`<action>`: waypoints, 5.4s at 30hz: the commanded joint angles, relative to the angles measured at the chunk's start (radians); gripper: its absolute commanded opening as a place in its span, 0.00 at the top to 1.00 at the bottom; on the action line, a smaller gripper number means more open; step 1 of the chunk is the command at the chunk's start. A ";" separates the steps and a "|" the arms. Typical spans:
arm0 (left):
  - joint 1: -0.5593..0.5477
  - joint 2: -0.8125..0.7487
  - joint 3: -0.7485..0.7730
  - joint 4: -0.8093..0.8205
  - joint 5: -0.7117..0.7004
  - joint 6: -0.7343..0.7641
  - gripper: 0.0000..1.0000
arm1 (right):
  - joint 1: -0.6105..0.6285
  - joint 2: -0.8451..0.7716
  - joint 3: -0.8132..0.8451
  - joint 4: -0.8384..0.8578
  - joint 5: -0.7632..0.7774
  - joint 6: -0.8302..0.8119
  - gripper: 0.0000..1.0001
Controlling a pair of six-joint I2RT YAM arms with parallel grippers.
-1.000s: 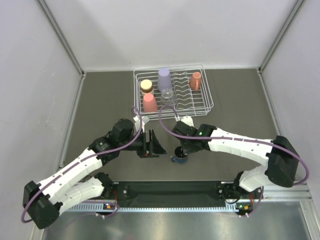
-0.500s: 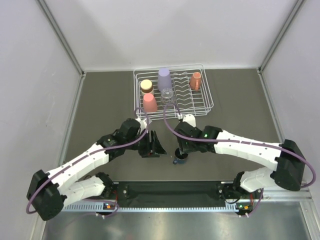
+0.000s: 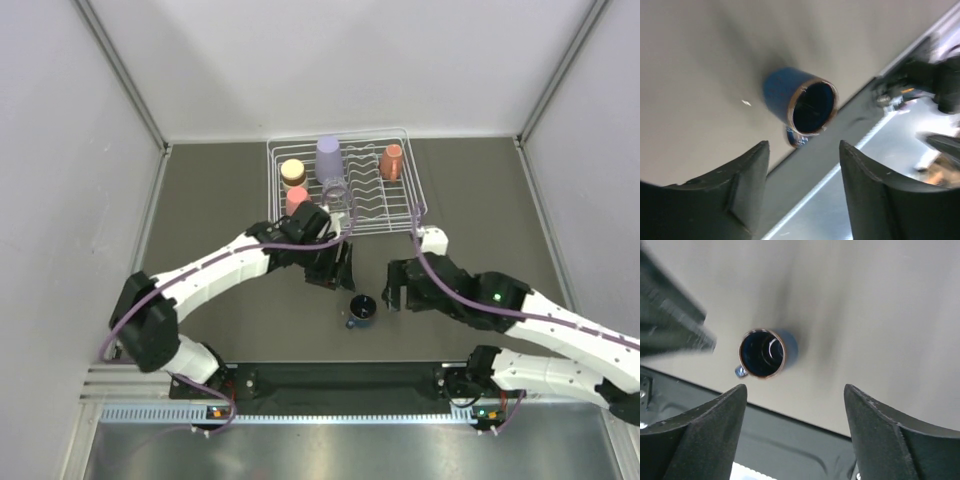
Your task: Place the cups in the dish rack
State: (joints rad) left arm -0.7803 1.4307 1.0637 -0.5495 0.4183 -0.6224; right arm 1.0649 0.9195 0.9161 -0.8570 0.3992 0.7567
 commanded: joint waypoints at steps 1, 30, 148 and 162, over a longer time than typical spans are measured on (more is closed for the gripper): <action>-0.020 0.103 0.177 -0.229 -0.061 0.301 0.36 | 0.013 -0.149 -0.022 -0.077 0.013 0.035 0.20; -0.209 0.436 0.458 -0.267 -0.019 1.049 0.53 | 0.015 -0.556 0.018 -0.316 -0.014 0.064 0.08; -0.109 -0.905 -0.392 0.890 -0.423 0.087 1.00 | 0.036 0.180 -0.163 1.730 -0.726 0.497 0.59; -0.111 -0.912 -0.404 0.885 -0.366 0.085 1.00 | 0.037 0.209 -0.140 1.646 -0.668 0.517 0.77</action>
State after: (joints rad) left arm -0.8864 0.5320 0.6567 0.2321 -0.0048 -0.5224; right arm 1.0885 1.1164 0.7273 0.7944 -0.3244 1.2800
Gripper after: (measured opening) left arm 0.178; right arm 0.254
